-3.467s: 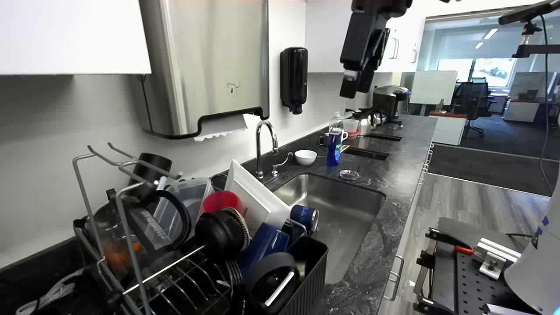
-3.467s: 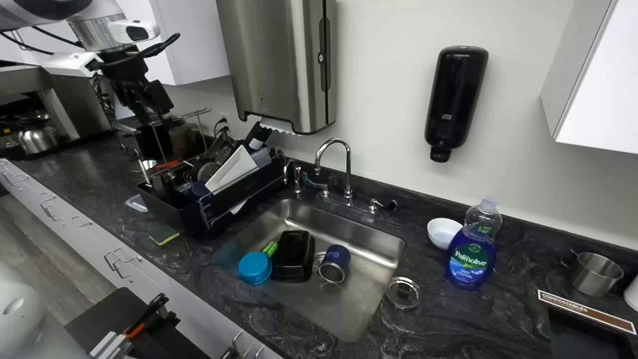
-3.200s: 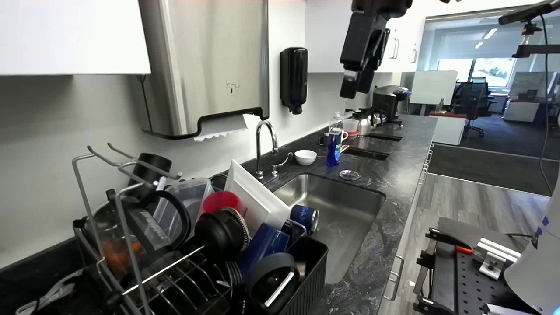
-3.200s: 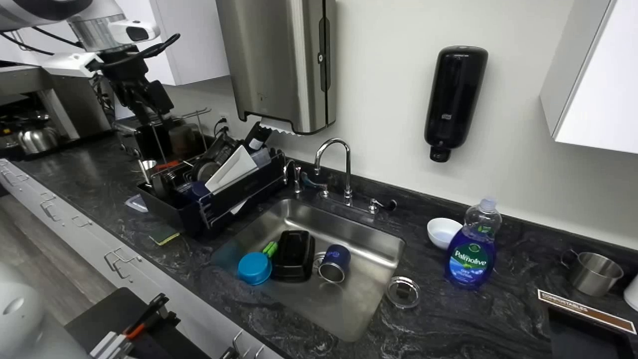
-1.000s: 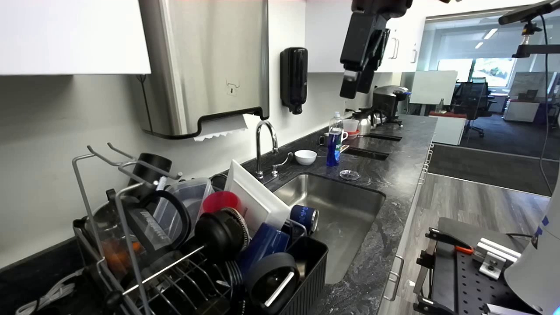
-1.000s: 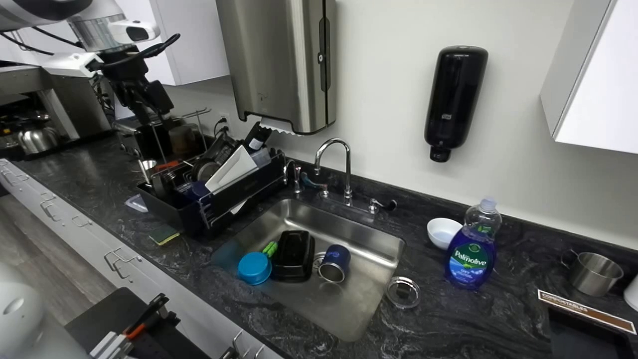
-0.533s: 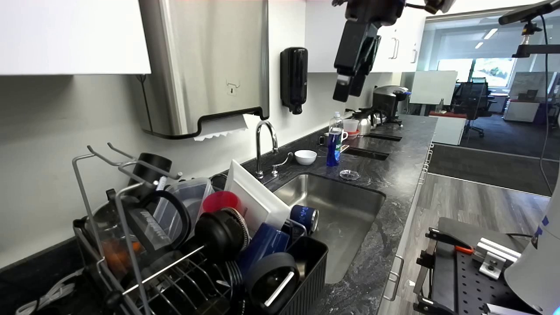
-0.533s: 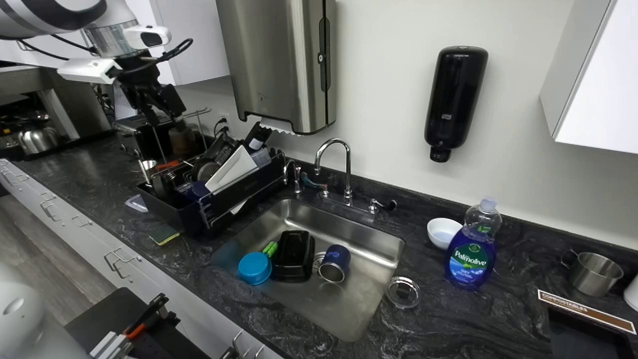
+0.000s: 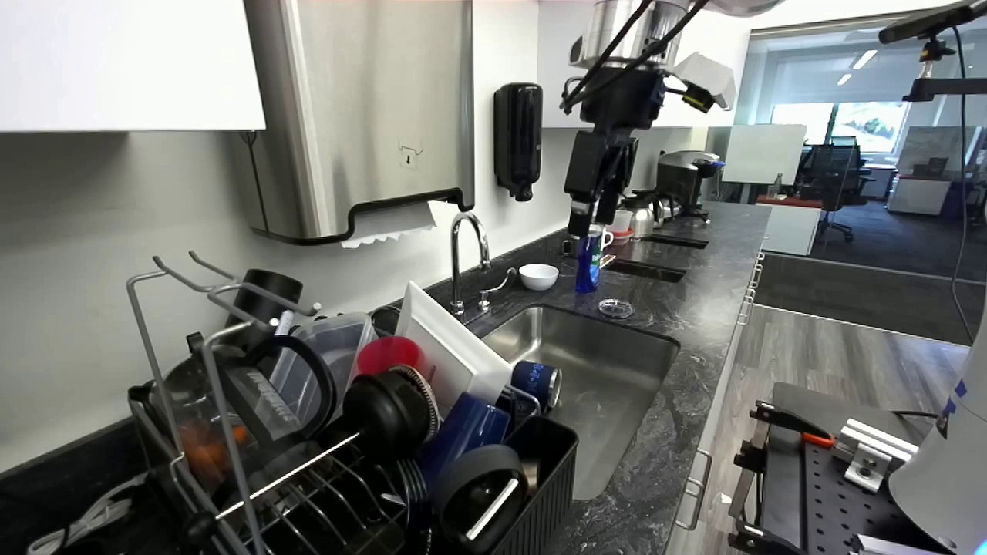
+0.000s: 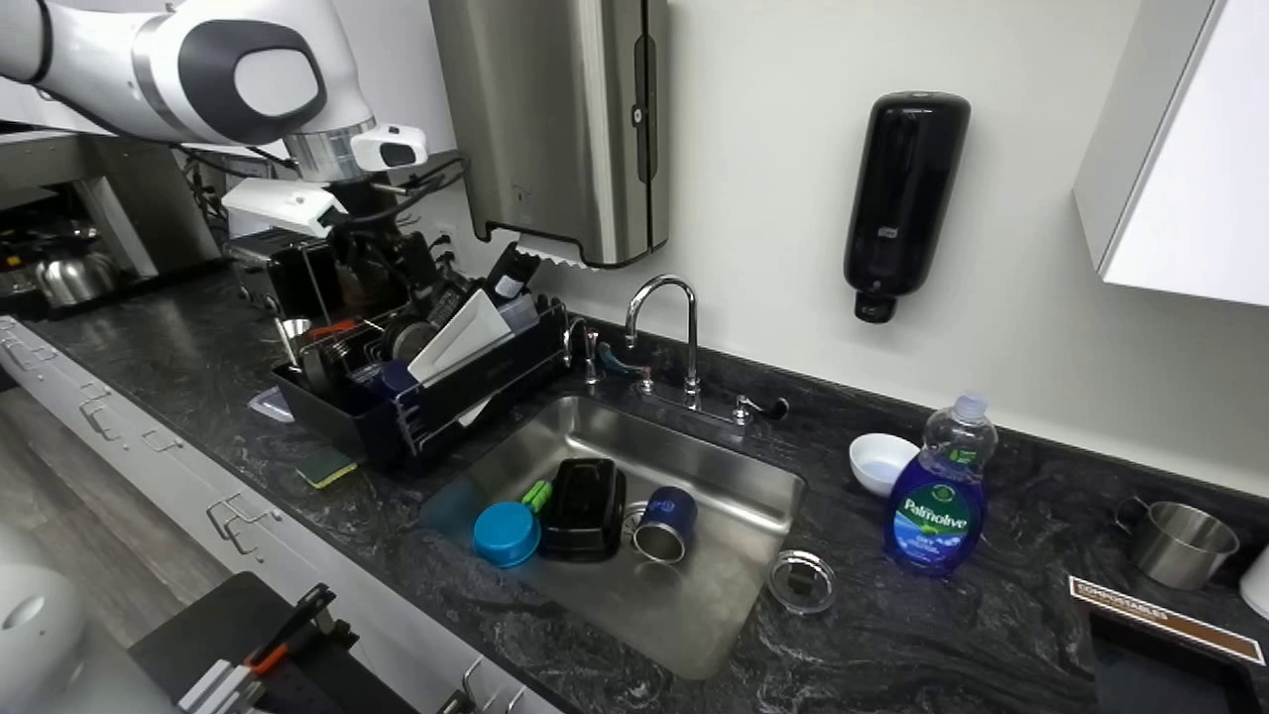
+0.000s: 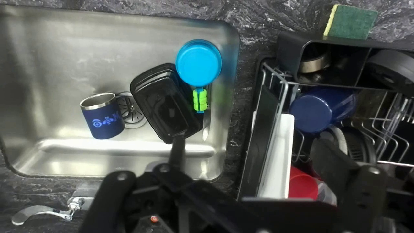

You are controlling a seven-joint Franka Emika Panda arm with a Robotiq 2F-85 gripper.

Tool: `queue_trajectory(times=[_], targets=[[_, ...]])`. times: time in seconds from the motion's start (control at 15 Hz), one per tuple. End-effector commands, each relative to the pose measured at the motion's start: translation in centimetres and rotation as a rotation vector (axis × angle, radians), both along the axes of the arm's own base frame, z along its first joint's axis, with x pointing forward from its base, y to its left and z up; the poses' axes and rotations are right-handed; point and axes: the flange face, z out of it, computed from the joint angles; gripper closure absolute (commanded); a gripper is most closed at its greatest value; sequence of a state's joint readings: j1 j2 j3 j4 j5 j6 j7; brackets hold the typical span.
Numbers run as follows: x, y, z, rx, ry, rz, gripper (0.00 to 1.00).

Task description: Pick up the cup in the sink and put it upright

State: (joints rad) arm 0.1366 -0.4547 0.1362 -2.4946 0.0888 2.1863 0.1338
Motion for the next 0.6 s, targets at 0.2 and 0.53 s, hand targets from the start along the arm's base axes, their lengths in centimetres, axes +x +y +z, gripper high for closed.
queue_trajectory(times=[0.2, 0.53], targets=[[1.4, -4.5, -3.8, 0.055, 0.032, -0.095, 0.00], [2.2, -8.6, -7.7, 0.146, 0.068, -0.234, 0.00]])
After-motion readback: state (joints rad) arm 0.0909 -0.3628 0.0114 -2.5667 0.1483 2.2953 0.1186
